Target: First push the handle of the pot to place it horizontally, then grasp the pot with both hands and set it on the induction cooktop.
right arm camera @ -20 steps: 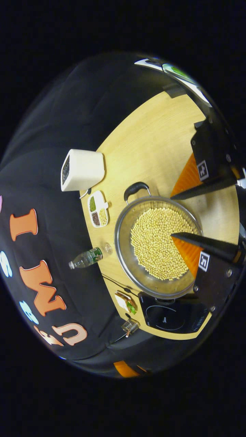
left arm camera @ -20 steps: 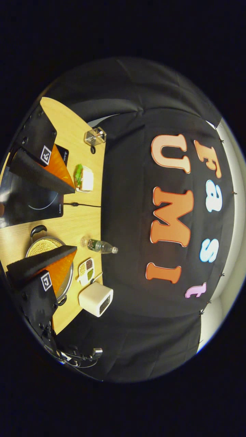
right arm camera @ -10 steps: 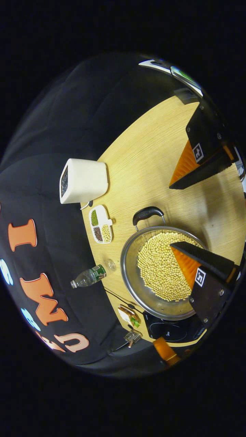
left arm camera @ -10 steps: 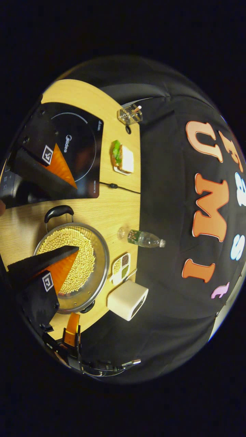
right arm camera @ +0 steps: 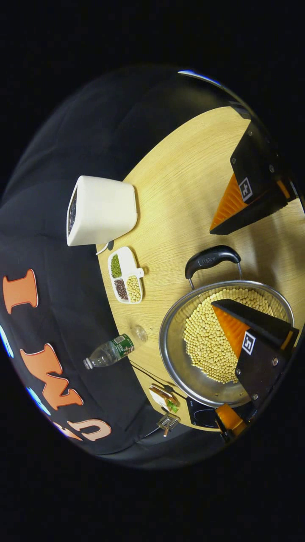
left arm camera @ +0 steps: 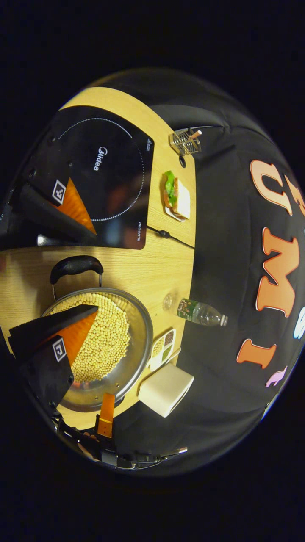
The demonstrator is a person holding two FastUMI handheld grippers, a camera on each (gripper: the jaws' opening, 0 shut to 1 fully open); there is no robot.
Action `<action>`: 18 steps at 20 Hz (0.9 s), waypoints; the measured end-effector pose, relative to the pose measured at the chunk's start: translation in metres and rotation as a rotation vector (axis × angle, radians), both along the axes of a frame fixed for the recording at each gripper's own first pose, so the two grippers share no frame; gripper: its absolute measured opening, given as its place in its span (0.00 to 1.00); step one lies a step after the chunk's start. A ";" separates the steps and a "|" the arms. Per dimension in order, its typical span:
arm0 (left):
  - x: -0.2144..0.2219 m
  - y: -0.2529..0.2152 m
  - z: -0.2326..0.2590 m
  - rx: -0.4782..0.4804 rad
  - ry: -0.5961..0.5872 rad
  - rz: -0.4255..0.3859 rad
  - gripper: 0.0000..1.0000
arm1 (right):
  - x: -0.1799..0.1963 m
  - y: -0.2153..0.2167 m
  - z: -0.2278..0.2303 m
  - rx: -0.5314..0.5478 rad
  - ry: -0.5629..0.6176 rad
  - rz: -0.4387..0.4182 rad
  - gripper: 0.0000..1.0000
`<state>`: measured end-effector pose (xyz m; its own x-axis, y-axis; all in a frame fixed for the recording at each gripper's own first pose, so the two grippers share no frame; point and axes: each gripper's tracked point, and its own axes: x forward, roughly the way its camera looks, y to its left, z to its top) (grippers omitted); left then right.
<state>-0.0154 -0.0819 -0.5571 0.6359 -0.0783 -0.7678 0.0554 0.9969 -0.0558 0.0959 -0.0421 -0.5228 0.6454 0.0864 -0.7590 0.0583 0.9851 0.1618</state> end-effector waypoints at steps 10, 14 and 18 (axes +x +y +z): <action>0.005 -0.013 -0.007 0.069 -0.082 -0.052 0.99 | 0.005 0.005 -0.011 0.009 0.005 0.017 0.65; 0.009 -0.015 -0.018 -0.005 -0.058 -0.023 0.83 | 0.001 0.001 -0.011 0.009 0.017 0.016 0.56; 0.009 -0.020 -0.017 -0.089 0.021 0.033 0.55 | -0.006 0.000 -0.008 0.021 0.017 -0.016 0.51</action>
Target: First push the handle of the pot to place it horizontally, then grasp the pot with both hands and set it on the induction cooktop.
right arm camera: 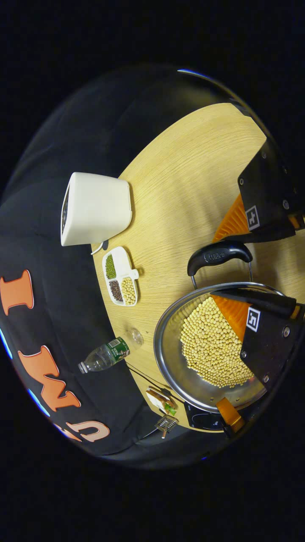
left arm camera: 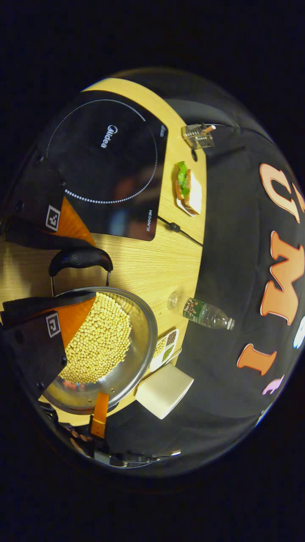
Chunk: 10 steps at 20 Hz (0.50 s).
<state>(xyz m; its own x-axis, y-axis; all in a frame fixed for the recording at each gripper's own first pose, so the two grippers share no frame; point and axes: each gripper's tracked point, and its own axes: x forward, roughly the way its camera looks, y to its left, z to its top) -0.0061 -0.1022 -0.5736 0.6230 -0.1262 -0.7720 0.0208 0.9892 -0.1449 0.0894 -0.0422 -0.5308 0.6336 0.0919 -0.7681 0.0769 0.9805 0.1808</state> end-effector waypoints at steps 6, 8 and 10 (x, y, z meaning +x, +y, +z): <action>-0.007 -0.001 0.026 0.013 0.022 -0.016 0.50 | -0.012 -0.002 0.027 0.015 -0.011 -0.040 0.46; -0.004 0.006 0.041 0.017 0.006 -0.024 0.50 | -0.016 0.002 0.042 0.014 -0.025 -0.039 0.46; -0.003 0.015 0.058 0.003 -0.003 -0.016 0.50 | -0.016 0.012 0.060 0.016 -0.046 -0.034 0.46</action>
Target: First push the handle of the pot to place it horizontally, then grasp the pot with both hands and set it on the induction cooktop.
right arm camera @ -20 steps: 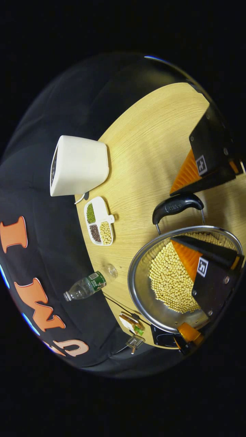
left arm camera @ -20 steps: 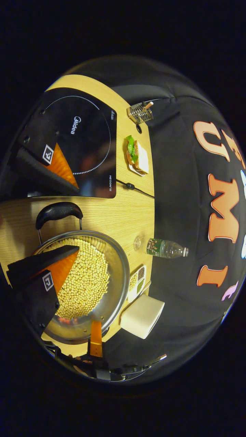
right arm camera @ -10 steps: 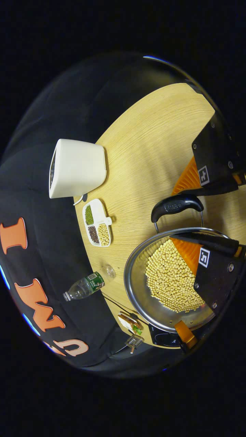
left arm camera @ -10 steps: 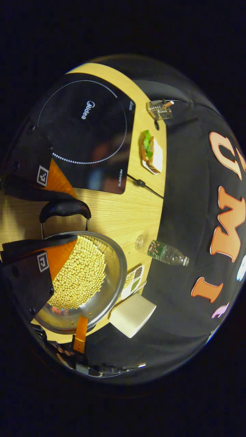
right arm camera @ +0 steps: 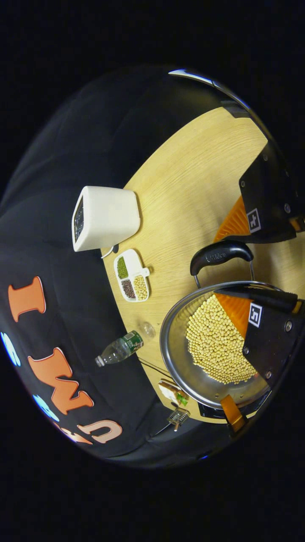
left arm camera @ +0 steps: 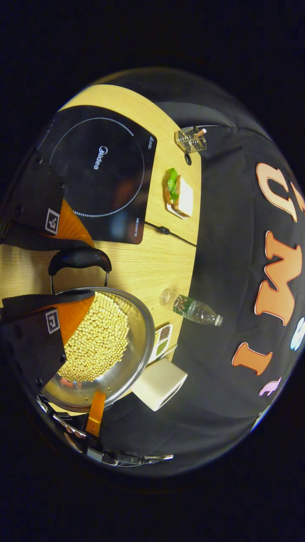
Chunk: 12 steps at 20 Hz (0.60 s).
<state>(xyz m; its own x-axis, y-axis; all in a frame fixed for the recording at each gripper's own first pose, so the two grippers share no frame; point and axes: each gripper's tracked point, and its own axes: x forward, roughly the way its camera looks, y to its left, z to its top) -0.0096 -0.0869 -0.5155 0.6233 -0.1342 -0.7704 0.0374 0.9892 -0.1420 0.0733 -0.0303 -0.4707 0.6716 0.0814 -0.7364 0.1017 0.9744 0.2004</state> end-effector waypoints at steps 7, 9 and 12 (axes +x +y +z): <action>0.001 0.057 0.051 -0.014 -0.021 0.021 0.50 | -0.014 0.059 0.045 0.009 -0.032 0.024 0.46; -0.001 0.082 0.060 -0.013 -0.027 0.031 0.50 | -0.020 0.083 0.053 0.015 -0.036 0.037 0.46; -0.005 0.120 0.072 -0.007 -0.022 0.044 0.49 | -0.027 0.121 0.057 0.024 -0.033 0.055 0.46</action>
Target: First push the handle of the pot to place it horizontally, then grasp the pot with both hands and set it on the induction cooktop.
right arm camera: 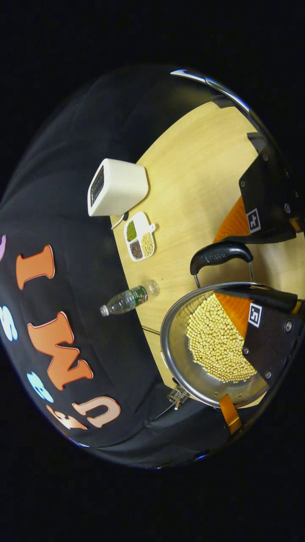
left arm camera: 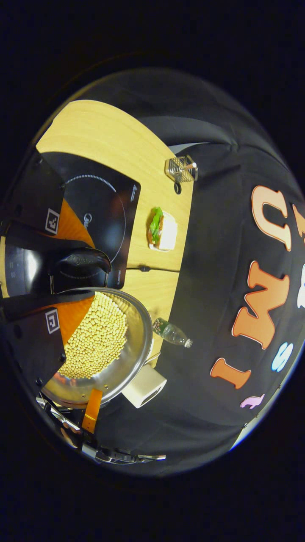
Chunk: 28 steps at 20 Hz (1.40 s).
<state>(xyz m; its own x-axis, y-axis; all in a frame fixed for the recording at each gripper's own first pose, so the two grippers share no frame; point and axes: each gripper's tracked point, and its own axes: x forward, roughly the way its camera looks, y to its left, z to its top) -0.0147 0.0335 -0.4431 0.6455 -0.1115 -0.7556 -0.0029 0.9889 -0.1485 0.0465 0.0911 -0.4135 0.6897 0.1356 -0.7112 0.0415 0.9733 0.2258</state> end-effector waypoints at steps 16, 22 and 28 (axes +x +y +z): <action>-0.002 0.159 -0.011 0.029 0.039 0.061 0.51 | -0.022 0.161 -0.028 0.032 0.048 0.059 0.46; 0.003 0.181 -0.028 0.017 0.042 0.059 0.50 | -0.028 0.179 -0.045 0.021 0.082 0.064 0.48; -0.003 0.186 -0.038 -0.001 0.058 0.060 0.53 | -0.029 0.179 -0.045 0.019 0.080 0.073 0.57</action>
<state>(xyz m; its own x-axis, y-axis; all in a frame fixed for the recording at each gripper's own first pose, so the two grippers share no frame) -0.0179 0.2192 -0.4811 0.6061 -0.0752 -0.7918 -0.0705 0.9865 -0.1476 0.0177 0.2699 -0.4588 0.6187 0.1975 -0.7604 -0.0104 0.9699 0.2434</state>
